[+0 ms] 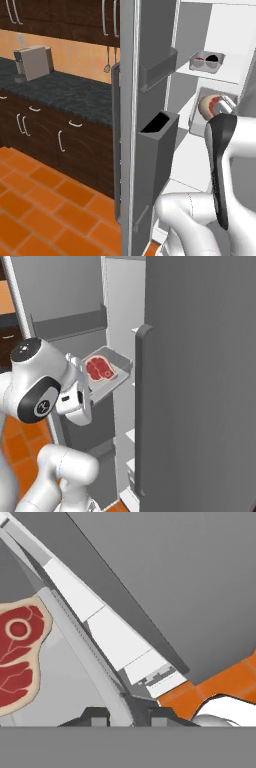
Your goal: Take the meat container that has the steak and place it on the second highest rack of the freezer. Then take the vegetable container that has the tomato and avocado and place it on the highest rack of the freezer.
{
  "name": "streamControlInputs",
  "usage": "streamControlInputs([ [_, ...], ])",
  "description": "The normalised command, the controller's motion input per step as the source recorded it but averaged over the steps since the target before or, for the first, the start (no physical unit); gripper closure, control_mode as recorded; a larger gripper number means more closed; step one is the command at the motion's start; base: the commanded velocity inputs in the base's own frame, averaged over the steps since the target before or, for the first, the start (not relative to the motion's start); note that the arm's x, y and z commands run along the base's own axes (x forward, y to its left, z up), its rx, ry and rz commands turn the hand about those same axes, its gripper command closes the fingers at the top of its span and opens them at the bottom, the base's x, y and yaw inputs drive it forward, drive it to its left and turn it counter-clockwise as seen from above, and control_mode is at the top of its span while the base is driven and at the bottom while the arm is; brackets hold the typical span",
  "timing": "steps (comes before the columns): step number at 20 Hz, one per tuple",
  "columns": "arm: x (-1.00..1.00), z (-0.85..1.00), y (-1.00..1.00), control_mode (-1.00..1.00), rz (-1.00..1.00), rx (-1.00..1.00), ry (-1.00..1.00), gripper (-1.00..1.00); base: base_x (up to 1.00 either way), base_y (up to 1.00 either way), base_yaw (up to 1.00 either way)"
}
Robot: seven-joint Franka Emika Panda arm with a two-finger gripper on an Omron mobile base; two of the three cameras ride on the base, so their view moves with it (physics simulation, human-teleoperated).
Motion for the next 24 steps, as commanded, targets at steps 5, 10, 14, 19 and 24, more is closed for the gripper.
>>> streamControlInputs([
  [5,0.11,-0.42,-0.25,-1.0,-0.12,0.0,0.0,1.0,0.0,0.0,0.0],
  [10,0.38,-0.43,-0.08,-1.0,-0.2,0.06,-0.02,1.0,0.0,0.0,0.0],
  [14,0.7,-0.31,-0.14,-1.0,-0.04,0.2,0.0,1.0,0.0,0.0,0.0],
  [19,0.62,-0.04,-0.36,-1.0,0.0,0.19,0.0,1.0,0.0,0.0,0.0],
  [24,0.56,-0.13,-0.01,-1.0,-0.03,-0.01,-0.03,1.0,0.0,0.0,0.0],
])
